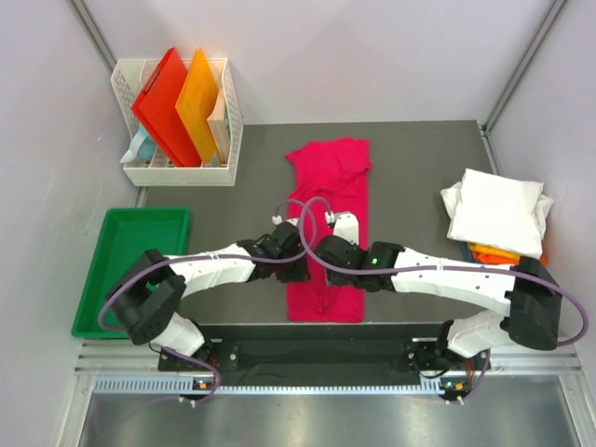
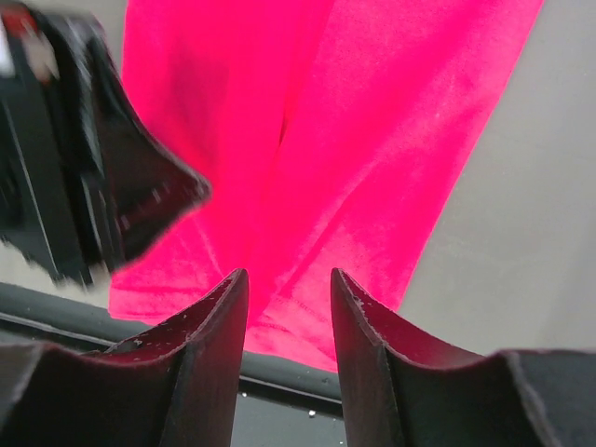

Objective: Fold and stack the t-shirts
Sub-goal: Rotate the tshirt 90 degrees

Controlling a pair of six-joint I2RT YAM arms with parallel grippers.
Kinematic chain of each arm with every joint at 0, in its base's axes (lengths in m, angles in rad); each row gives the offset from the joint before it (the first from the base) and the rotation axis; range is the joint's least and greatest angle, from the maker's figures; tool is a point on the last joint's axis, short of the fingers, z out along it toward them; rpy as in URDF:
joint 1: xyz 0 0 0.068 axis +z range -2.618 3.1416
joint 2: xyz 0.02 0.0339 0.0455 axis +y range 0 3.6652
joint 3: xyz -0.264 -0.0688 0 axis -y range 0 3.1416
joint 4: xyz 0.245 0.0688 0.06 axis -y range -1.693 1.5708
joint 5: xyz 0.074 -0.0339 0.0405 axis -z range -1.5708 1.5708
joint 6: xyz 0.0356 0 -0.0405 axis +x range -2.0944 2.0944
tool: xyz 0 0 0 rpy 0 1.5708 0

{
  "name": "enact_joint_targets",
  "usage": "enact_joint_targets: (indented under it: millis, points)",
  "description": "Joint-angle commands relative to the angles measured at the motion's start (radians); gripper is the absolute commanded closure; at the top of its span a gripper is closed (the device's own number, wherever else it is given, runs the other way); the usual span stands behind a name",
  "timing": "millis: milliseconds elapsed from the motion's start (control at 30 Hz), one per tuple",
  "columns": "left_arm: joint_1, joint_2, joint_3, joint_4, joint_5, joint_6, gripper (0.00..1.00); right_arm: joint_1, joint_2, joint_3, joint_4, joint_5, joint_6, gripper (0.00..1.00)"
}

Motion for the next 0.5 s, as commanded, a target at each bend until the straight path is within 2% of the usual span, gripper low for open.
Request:
enact_joint_targets:
  millis: [0,267,467]
  points:
    - [-0.056,0.006,0.064,0.056,0.039,0.038,0.66,-0.016,0.011,0.012,0.020,0.004,-0.008,0.59]
    - [-0.101,-0.057,0.050,0.011,0.048,0.076,0.58,-0.039,0.030,0.022,0.025,-0.017,-0.040,0.59]
    - [-0.141,-0.097,-0.001,0.007,0.042,0.053,0.56,-0.054,0.035,0.030,0.023,-0.025,-0.063,0.59]
